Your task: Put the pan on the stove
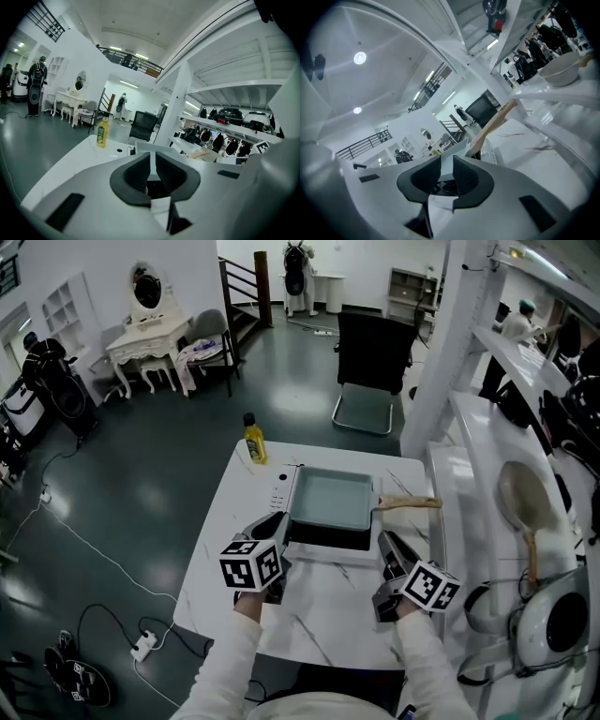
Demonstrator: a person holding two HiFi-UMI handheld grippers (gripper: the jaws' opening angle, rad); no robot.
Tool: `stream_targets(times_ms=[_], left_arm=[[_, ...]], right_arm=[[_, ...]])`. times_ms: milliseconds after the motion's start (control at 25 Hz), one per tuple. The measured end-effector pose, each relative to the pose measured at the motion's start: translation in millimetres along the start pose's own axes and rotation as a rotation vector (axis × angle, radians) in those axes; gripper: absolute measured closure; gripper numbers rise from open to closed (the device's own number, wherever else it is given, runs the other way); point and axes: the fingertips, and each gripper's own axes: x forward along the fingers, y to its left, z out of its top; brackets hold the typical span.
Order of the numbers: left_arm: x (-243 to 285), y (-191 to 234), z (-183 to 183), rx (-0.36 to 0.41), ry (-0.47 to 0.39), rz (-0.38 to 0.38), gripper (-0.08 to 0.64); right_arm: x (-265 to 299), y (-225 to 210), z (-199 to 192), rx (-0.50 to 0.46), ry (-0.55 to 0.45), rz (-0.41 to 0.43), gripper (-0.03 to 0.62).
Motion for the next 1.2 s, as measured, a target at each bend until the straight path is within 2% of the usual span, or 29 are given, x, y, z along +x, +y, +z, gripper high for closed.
stream_targets(times_ms=[360,920,1200], left_arm=[[-37,-17,-10,0.024,-0.028,-0.006,0.526],[-80,-36,-34,0.1,-0.036,-0.011,0.538],[-93,-37,-40,0.112,-0.038,-0.006,0.538]], right_arm=[[-27,50,-10,-0.248,-0.01,0.009,0.538],[-58,72,-42,-0.389,0.019,-0.028,0.566],[-68,72,-55,-0.403,0.039,-0.065,0.566]])
